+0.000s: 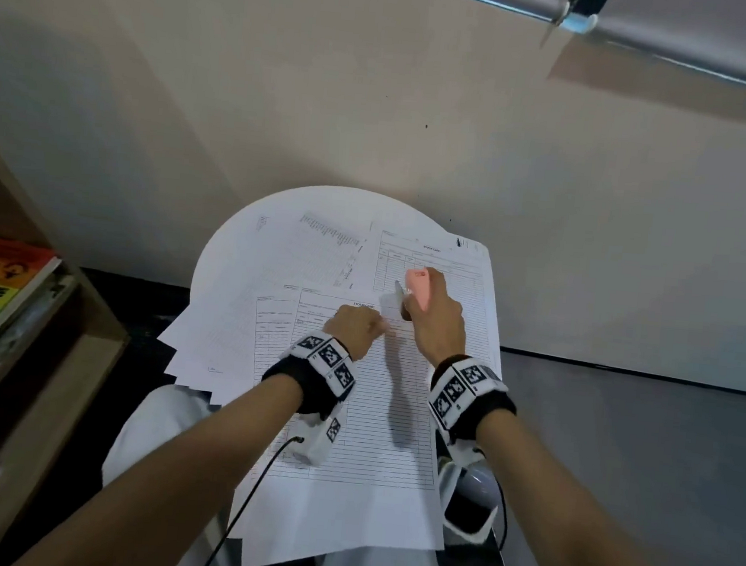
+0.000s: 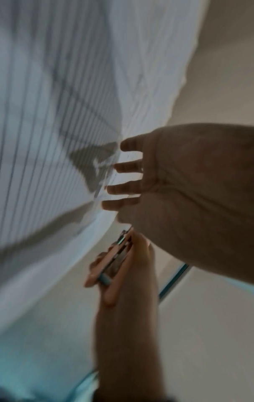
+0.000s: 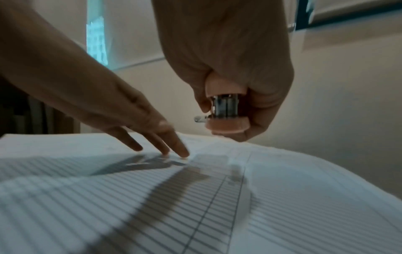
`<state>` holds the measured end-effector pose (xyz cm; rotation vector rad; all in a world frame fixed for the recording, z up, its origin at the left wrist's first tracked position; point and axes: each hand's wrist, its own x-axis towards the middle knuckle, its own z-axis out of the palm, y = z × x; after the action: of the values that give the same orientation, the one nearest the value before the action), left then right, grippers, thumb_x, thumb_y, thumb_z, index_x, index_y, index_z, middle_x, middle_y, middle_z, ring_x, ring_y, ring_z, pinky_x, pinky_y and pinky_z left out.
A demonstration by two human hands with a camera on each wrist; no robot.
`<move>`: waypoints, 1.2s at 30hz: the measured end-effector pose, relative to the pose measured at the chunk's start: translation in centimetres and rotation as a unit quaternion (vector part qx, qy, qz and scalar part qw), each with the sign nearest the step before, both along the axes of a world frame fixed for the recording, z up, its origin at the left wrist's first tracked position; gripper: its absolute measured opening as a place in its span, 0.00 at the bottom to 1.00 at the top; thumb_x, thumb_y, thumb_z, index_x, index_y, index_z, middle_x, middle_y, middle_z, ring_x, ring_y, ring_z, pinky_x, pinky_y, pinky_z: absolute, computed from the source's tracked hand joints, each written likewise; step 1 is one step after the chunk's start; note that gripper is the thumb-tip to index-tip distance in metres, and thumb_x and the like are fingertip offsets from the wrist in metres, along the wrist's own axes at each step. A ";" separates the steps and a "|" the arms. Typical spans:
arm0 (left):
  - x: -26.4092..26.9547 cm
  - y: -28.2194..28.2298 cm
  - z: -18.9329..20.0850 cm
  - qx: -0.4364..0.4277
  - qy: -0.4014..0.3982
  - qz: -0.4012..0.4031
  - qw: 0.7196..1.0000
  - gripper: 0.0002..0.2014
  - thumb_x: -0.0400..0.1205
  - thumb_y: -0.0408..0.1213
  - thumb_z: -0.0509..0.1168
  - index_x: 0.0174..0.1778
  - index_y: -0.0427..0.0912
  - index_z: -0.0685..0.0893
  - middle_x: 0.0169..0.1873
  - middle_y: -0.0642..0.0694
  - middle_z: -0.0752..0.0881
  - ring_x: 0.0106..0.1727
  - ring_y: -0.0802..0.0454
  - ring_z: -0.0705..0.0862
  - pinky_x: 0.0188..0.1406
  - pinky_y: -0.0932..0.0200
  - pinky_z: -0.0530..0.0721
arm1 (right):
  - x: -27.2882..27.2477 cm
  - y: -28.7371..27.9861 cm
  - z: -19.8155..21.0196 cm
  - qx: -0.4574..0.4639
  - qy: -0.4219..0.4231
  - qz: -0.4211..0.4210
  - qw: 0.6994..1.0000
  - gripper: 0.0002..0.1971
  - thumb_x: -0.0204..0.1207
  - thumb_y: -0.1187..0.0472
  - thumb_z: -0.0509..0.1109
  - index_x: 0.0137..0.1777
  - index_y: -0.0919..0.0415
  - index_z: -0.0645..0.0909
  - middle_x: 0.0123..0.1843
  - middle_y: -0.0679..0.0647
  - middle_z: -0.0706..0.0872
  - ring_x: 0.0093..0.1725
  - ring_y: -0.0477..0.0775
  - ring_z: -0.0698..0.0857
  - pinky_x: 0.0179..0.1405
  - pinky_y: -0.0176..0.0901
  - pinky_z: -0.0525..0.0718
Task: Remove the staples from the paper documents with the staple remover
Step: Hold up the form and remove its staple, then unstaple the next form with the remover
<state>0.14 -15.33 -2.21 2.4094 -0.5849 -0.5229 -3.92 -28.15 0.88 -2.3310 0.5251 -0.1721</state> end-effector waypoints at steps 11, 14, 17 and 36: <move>-7.1 -4.4 2.9 -0.425 0.152 0.201 0.869 0.10 0.76 0.27 0.72 0.50 0.26 0.86 0.35 0.38 0.86 0.34 0.52 0.86 0.37 0.70 0.86 | -9.1 -1.7 1.9 0.020 -0.091 -0.020 0.995 0.23 0.82 0.54 0.65 0.75 0.51 0.66 0.47 0.51 0.83 0.43 0.55 0.83 0.45 0.54 0.84; -8.7 -6.2 3.7 -0.411 0.157 0.194 0.877 0.07 0.76 0.25 0.70 0.47 0.25 0.87 0.31 0.40 0.85 0.30 0.54 0.84 0.35 0.68 0.86 | -12.4 -2.8 2.5 0.014 -0.095 -0.031 0.995 0.21 0.81 0.56 0.65 0.72 0.51 0.68 0.45 0.51 0.84 0.42 0.56 0.83 0.44 0.56 0.85; -9.9 -8.9 4.7 -0.394 0.146 0.178 0.890 0.05 0.77 0.20 0.66 0.43 0.24 0.87 0.29 0.41 0.84 0.25 0.59 0.83 0.31 0.70 0.86 | -17.4 -4.5 2.5 0.015 -0.094 -0.049 0.994 0.19 0.81 0.55 0.65 0.70 0.47 0.69 0.44 0.52 0.85 0.40 0.56 0.84 0.41 0.55 0.85; -21.6 -20.3 -16.8 0.020 0.172 0.104 0.979 0.10 0.83 0.31 0.62 0.53 0.32 0.87 0.42 0.44 0.80 0.47 0.55 0.75 0.47 0.65 0.69 | -41.3 -13.6 -8.4 0.167 -0.074 -0.391 0.902 0.16 0.79 0.62 0.69 0.61 0.42 0.72 0.41 0.36 0.82 0.43 0.37 0.80 0.39 0.35 0.73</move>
<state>-21.48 -35.64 -18.97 2.3082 -0.1716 -0.8416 -45.21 -41.72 -7.53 -1.6453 1.2816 -0.5791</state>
